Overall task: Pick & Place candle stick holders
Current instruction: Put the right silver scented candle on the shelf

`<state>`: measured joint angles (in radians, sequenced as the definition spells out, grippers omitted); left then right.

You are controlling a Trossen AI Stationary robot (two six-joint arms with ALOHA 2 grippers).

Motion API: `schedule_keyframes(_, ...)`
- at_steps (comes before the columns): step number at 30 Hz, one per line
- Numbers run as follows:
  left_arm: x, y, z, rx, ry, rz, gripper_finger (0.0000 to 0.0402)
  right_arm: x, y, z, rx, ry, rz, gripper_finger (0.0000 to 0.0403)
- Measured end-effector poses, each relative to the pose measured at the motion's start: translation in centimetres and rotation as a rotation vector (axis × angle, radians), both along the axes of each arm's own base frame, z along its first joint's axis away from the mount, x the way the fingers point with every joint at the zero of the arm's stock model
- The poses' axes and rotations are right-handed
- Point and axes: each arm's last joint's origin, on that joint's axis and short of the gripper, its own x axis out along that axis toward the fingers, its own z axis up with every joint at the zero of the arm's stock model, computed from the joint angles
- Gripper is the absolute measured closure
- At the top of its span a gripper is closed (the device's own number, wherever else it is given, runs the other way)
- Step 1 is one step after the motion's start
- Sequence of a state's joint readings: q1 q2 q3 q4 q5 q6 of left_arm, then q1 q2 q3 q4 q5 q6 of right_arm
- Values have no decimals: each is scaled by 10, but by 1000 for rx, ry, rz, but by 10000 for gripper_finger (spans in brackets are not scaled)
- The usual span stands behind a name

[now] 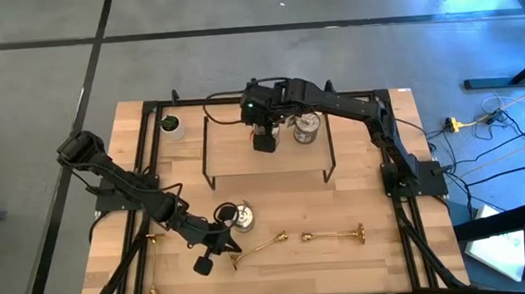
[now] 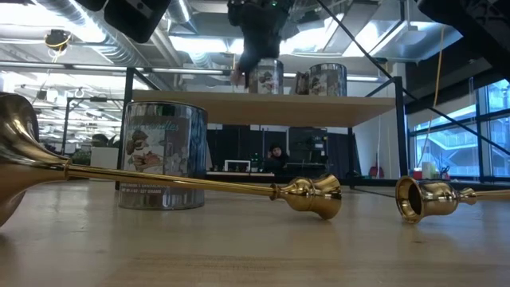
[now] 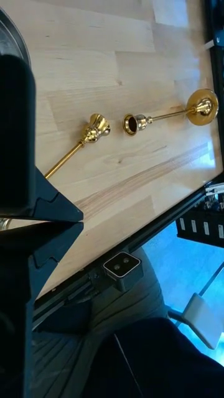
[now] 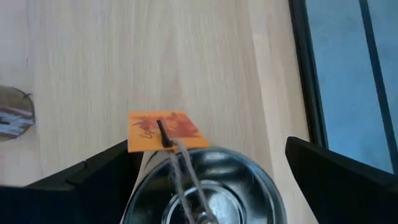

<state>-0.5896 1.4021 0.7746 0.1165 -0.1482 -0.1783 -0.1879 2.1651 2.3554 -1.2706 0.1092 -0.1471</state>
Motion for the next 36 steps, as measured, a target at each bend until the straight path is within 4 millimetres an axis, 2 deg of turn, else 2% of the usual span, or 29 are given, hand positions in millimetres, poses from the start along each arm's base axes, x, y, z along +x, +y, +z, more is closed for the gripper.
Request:
schedule_keyframes(11, -1, -2, 0, 0, 1, -7, 396, -1, 3, 15, -4, -90, 13, 8)
schedule_keyframes(17, -2, -3, 0, 2, -3, -15, 396, -8, 18, 34, -13, -157, 45, 8)
schedule_keyframes(21, -2, -3, 1, 0, -7, -15, 396, -20, 32, 51, -15, -183, 74, 8)
schedule_keyframes(27, -4, -7, 1, -1, -7, -26, 396, -47, 54, 65, -15, -96, 75, 8)
schedule_keyframes(32, -6, -10, 1, 2, -21, -30, 396, -61, 65, 62, -54, 20, -11, 8)
schedule_keyframes(36, -5, -9, 1, 3, -21, -29, 396, -62, 66, 57, -16, 61, -15, 9)
